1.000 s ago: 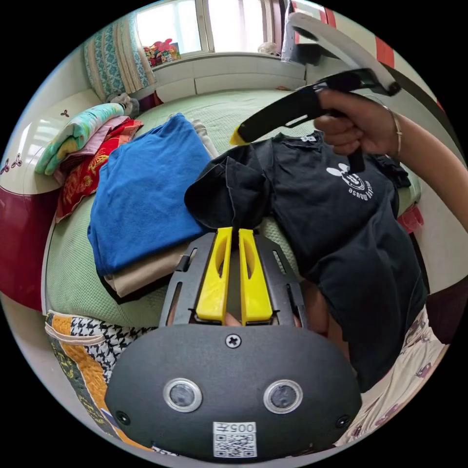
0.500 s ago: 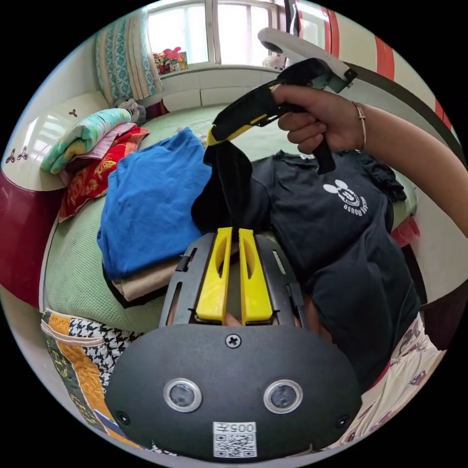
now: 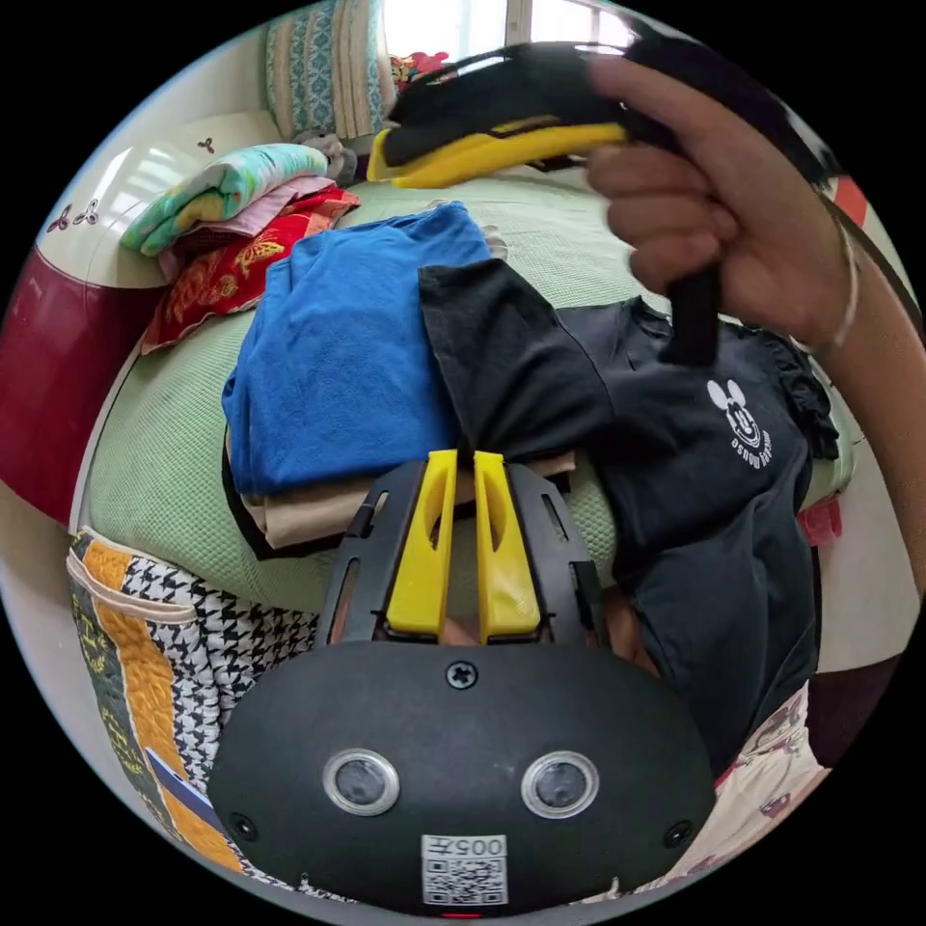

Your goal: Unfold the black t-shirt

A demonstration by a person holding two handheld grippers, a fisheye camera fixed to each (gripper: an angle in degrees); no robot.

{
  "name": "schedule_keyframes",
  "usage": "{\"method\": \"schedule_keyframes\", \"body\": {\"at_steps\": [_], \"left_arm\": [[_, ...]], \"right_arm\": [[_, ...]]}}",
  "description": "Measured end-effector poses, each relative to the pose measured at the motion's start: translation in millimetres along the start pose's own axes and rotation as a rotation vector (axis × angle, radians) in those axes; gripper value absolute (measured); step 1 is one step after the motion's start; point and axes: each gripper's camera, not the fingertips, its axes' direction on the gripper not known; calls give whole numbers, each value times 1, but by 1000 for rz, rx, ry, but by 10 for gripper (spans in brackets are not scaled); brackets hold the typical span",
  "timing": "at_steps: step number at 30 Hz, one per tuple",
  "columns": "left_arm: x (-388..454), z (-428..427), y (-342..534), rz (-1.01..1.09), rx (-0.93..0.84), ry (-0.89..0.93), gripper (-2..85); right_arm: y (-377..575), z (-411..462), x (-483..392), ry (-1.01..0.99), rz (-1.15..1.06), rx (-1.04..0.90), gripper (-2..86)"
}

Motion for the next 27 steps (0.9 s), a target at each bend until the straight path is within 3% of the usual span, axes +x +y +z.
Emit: {"method": "schedule_keyframes", "body": {"at_steps": [6, 11, 19, 22, 27], "left_arm": [[-6, -7, -10, -125, 52, -32, 28], [-1, -15, -16, -154, 106, 12, 22], [102, 31, -97, 54, 83, 99, 92], [135, 66, -140, 75, 37, 135, 98], [182, 134, -186, 93, -84, 48, 83]], "right_arm": [[69, -31, 46, 242, -119, -113, 61], [147, -80, 148, 423, 75, -201, 67], [214, -137, 257, 740, 281, -275, 78], [218, -150, 282, 775, 330, -260, 83], [210, -157, 314, 781, 410, -215, 89]]}}
